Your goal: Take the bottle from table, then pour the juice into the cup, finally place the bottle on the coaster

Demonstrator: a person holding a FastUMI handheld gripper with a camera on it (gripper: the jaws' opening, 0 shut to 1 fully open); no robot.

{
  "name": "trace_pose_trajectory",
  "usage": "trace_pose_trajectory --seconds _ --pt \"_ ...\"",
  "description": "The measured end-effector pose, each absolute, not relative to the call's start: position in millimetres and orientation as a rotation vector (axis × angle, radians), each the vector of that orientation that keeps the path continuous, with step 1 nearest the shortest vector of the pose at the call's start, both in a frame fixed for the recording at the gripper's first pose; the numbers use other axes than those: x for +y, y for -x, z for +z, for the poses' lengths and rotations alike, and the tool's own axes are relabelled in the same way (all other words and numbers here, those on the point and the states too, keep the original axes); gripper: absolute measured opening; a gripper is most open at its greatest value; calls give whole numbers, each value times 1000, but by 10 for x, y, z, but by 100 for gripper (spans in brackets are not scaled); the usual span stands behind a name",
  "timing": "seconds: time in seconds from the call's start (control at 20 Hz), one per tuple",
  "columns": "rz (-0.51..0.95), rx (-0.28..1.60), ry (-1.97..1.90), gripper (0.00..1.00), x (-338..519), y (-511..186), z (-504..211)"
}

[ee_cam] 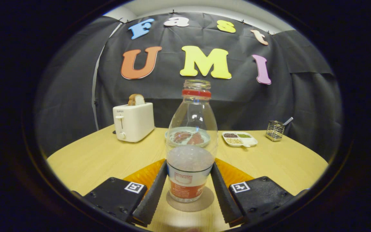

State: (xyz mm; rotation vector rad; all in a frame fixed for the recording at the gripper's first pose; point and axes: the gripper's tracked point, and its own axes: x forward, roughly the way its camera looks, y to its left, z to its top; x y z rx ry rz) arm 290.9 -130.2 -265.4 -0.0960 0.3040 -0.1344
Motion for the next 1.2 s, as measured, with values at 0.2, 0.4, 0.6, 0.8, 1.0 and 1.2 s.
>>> trace_pose_trajectory --seconds 0.2,0.4,0.6,0.8,1.0,1.2 --pt "-144 321 107 100 -1325 -2850 -2648" --pt "-147 299 113 100 -1297 -2678 -2444" --pt "-147 267 109 100 -1207 -2312 -2085" --pt "-123 240 85 100 -1061 -1746 -1617" --pt "-95 153 15 100 -900 -1193 -910" --pt "-117 81 -28 100 -845 -756 -251"
